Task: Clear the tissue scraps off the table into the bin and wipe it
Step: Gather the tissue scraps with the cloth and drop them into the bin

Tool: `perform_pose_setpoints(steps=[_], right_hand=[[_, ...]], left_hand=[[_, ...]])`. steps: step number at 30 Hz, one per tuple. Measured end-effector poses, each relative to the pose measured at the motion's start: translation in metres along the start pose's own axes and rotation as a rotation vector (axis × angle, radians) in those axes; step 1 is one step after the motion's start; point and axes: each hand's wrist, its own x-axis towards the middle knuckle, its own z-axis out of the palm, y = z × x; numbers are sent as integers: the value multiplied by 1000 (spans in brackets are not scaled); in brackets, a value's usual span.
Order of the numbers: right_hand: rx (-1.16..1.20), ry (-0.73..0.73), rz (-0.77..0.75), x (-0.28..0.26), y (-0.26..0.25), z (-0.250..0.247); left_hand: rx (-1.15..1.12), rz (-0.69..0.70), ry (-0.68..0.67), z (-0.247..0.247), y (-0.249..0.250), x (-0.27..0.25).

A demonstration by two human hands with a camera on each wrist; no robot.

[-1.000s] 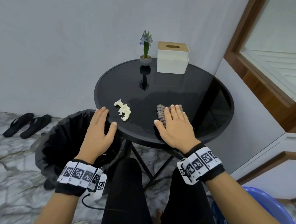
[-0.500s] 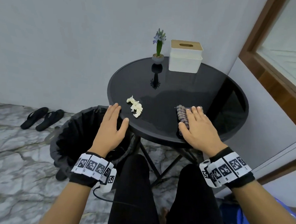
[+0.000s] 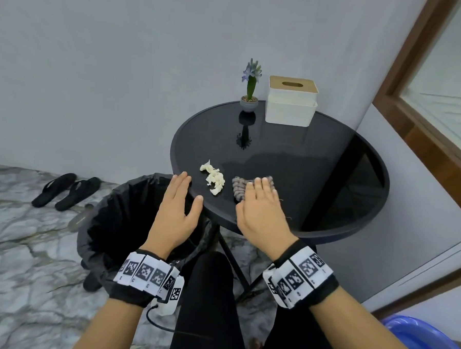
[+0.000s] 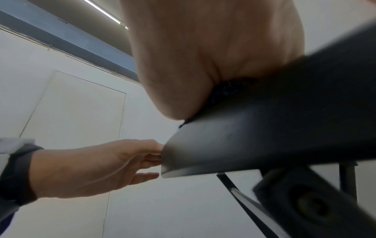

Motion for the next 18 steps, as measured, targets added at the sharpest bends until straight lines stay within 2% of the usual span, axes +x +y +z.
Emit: perform_pose_setpoints(steps=[8,12,18], right_hand=[[75,-17,107,47,-30,3],[149,-41,83,62,-42,3],[117,-42,5,71,-57,8]], left_hand=[[-6,26,17,1,-2,0],[-17,32,24,-1,-5,2],[-71,40,43,-10,-11,3]])
